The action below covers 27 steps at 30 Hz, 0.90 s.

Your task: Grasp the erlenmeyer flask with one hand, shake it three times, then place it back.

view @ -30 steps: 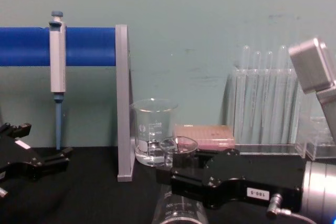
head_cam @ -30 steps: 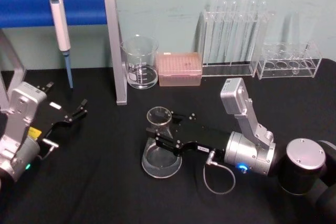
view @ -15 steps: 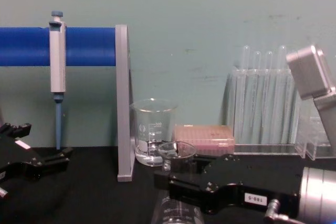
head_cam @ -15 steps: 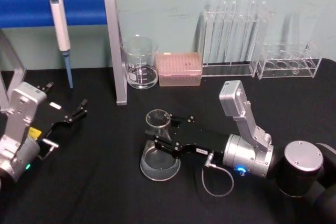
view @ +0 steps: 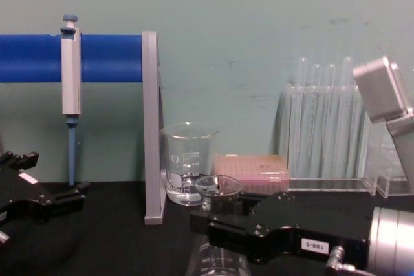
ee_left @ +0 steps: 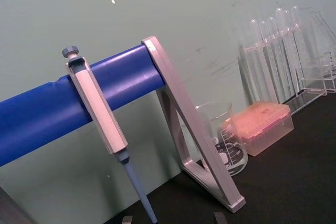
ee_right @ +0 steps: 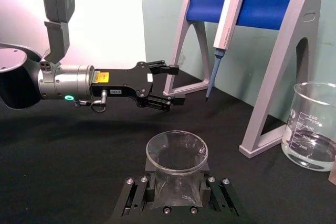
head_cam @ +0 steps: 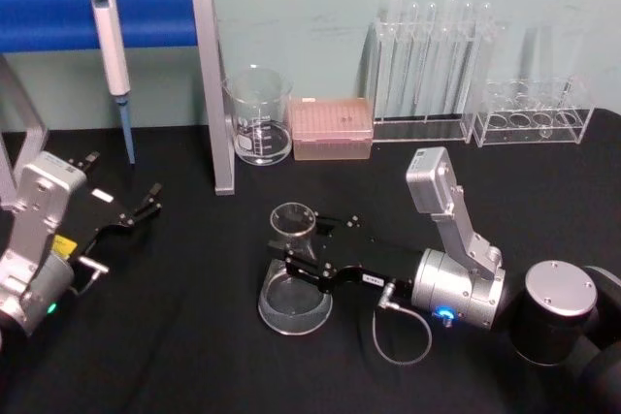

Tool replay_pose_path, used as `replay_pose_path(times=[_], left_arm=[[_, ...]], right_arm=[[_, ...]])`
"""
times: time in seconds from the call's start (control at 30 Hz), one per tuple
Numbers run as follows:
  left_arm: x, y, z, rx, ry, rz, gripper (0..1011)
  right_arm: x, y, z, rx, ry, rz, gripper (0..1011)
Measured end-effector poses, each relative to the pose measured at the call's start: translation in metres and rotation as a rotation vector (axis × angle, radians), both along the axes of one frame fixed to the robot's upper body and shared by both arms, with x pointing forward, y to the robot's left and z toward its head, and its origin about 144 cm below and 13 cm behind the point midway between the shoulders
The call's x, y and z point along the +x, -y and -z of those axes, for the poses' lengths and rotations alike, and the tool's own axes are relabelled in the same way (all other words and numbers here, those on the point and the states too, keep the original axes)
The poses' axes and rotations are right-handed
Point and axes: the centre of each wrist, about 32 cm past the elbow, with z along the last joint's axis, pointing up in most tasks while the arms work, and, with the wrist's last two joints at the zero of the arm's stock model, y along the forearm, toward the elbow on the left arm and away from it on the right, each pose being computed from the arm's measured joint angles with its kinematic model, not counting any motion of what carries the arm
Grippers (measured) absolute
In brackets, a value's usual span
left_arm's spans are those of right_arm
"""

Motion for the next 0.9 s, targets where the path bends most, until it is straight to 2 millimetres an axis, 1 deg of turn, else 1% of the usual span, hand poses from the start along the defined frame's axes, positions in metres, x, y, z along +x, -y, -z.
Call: replay_pose_path(times=[0.9], left_arm=[[0.0000, 0.0000, 0.0000, 0.000, 0.000, 0.000, 1001]], right_arm=[[-0.0007, 0.0001, 0.0012, -0.007, -0.006, 0.000, 462]])
